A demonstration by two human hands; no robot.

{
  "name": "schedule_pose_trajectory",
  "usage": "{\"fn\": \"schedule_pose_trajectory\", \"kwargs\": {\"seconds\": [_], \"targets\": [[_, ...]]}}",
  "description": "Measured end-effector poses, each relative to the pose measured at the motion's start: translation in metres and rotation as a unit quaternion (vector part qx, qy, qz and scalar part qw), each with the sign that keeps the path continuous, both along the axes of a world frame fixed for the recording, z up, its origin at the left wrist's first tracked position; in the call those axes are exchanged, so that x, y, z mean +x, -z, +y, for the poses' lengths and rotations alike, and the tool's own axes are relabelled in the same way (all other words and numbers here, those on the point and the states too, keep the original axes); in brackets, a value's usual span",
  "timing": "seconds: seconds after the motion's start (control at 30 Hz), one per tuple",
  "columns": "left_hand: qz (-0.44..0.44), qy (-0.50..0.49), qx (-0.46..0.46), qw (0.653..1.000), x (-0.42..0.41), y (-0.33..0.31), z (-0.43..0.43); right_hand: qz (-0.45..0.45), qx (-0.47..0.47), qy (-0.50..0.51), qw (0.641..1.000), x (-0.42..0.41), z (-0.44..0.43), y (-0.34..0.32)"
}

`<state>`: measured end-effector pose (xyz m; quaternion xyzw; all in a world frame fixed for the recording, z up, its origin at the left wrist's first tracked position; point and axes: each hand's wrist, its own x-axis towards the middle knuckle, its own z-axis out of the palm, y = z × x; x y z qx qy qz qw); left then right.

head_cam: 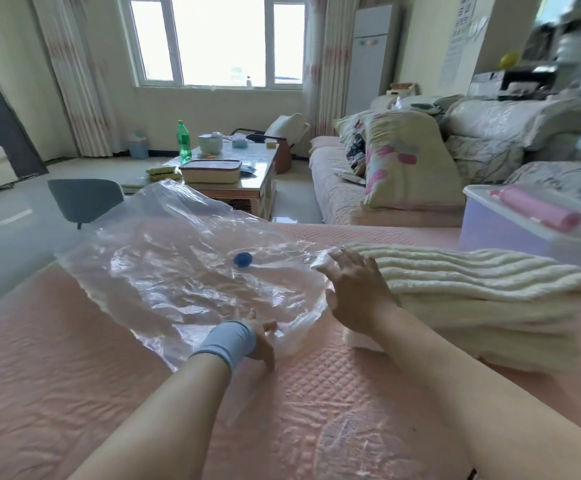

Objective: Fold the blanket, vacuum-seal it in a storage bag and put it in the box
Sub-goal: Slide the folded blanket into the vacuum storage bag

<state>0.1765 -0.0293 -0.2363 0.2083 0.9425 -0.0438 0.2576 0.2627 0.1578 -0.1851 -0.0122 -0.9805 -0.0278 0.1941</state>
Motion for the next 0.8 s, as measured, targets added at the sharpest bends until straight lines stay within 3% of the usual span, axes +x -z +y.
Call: {"fn": "schedule_pose_trajectory", "kwargs": {"seconds": [0.13,0.2,0.27,0.37,0.5,0.63,0.8], "targets": [[0.152,0.044,0.051,0.986,0.005,-0.009,0.029,-0.009,0.013,0.101,0.995,0.017,0.031,-0.004],[0.133,0.038,0.1,0.985,0.01,-0.008,0.041,-0.068,-0.013,0.162,0.984,0.021,0.041,-0.003],[0.115,0.05,0.08,0.989,0.012,-0.001,0.046,-0.13,-0.042,0.199,0.97,0.026,0.05,0.0],[0.148,0.06,0.08,0.984,0.003,0.007,0.041,-0.184,-0.035,0.171,0.967,0.033,0.057,0.01],[0.163,0.069,0.144,0.974,-0.006,0.009,0.042,-0.204,0.03,0.143,0.968,0.036,0.064,0.029],[0.113,0.042,0.222,0.968,-0.011,0.012,0.041,-0.193,0.144,0.174,0.955,0.033,0.067,0.038],[0.196,-0.017,0.277,0.94,-0.017,-0.002,0.037,-0.17,0.075,0.197,0.963,0.026,0.065,0.036]]}}
